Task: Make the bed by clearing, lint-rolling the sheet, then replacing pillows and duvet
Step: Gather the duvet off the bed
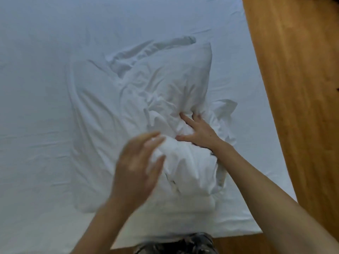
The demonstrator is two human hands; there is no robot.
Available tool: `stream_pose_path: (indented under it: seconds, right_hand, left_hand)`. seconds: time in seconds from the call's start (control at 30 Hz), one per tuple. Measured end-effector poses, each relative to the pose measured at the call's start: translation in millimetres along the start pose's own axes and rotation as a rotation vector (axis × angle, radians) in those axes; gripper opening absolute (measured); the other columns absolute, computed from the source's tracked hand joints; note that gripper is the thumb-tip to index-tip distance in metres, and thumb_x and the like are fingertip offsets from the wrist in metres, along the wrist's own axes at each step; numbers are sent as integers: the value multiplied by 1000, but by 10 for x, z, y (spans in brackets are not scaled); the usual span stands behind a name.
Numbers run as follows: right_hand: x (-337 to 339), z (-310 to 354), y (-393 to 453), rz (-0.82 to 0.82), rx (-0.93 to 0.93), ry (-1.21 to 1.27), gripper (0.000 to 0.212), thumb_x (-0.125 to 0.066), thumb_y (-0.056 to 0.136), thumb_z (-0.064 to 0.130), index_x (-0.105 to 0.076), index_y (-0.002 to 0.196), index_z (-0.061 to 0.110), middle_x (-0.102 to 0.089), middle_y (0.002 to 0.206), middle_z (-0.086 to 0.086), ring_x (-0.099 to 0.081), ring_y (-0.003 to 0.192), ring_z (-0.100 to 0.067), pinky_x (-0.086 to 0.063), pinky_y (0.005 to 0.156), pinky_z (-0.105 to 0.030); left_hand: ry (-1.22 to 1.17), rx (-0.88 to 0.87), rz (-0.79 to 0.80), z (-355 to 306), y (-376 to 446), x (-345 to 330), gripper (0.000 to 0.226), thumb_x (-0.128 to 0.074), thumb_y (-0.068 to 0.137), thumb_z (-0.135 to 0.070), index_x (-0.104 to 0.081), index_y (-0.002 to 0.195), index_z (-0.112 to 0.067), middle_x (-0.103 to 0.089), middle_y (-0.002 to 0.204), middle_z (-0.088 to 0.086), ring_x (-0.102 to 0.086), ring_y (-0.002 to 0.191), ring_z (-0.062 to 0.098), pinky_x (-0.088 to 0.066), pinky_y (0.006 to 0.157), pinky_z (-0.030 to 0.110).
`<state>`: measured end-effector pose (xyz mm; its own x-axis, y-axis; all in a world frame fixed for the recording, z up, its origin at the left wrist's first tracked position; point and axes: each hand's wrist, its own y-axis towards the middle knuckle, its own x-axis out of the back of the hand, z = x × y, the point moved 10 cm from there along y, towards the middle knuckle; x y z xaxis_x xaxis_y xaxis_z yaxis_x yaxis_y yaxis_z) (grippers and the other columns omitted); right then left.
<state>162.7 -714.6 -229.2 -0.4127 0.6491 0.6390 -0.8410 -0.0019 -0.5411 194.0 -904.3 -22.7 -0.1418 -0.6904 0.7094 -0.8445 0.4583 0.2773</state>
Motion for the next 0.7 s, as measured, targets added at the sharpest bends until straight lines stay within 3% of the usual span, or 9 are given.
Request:
stream_pose_path:
  seconds: [0.07, 0.1, 0.17, 0.23, 0.3, 0.4, 0.53, 0.6, 0.7]
  right_hand:
    - [18, 38, 34, 4, -7, 16, 90, -65, 77, 64, -17, 149, 44, -5, 161, -5, -3, 148, -22, -18, 117, -47]
    - [37, 70, 36, 7, -10, 28, 88, -66, 78, 61, -18, 149, 43, -8, 161, -5, -6, 147, -21, -18, 117, -44]
    - [117, 149, 21, 19, -23, 64, 79, -67, 82, 53, -26, 149, 39, -20, 158, -5, -16, 146, -19, -19, 114, -32]
    - [267, 246, -8, 4, -45, 198, 62, -67, 85, 44, -44, 142, 31, -40, 148, 0, -33, 139, -18, -26, 103, -22]
    - [546, 337, -72, -135, -97, 378, 47, -65, 86, 46, -57, 129, 28, -56, 134, 4, -47, 130, -17, -33, 96, -21]
    - [917, 602, -164, -369, -91, 387, 78, -63, 81, 58, -34, 147, 27, -36, 152, 2, -33, 139, -15, -28, 106, -28]
    - [695, 843, -78, -341, -73, 86, 112, -57, 62, 79, -12, 153, 33, -11, 161, -7, -8, 148, -23, -14, 119, -45]
    - [514, 475, -39, -357, -178, -6, 115, -54, 59, 85, -15, 153, 30, -13, 160, -10, -10, 147, -27, -14, 119, -45]
    - [432, -119, -83, -446, -336, -2, 126, -41, 49, 90, -20, 152, 20, -21, 158, -10, -14, 146, -25, -16, 117, -45]
  left_hand:
    - [46, 401, -120, 1098, 202, 507, 56, -46, 93, -36, -43, 140, -5, -47, 139, 14, -44, 129, 30, -31, 113, 39]
    - [34, 567, -74, 1572, 248, 514, 69, -44, 92, -46, -34, 145, -4, -41, 145, 18, -39, 133, 32, -29, 115, 45]
    - [36, 668, 157, 2001, 341, 96, 83, -41, 91, -59, -26, 150, -2, -34, 150, 24, -33, 138, 36, -26, 116, 49]
    - [112, 621, 346, 2061, 333, -433, 90, -29, 88, -64, -26, 150, 2, -33, 148, 31, -34, 137, 41, -30, 112, 50]
    - [165, 572, 400, 1944, 323, -746, 95, -16, 81, -65, -30, 148, 1, -35, 144, 34, -36, 134, 45, -34, 106, 56]
    - [278, 496, 445, 1546, 283, -1055, 90, -7, 82, -67, -20, 155, -15, -17, 156, 28, -17, 146, 37, -16, 113, 60]
    - [237, 347, 530, 828, 247, -1618, 66, -25, 96, -54, -32, 151, -19, -22, 156, 25, -14, 147, 37, -10, 113, 63]
    - [38, 319, 621, 771, 216, -1863, 48, -36, 99, -31, -44, 145, -18, -26, 157, 15, -14, 148, 28, -10, 119, 55]
    - [-246, 332, 633, 1037, 291, -1636, 41, -42, 93, -8, -61, 130, -12, -50, 145, 8, -42, 137, 21, -25, 116, 27]
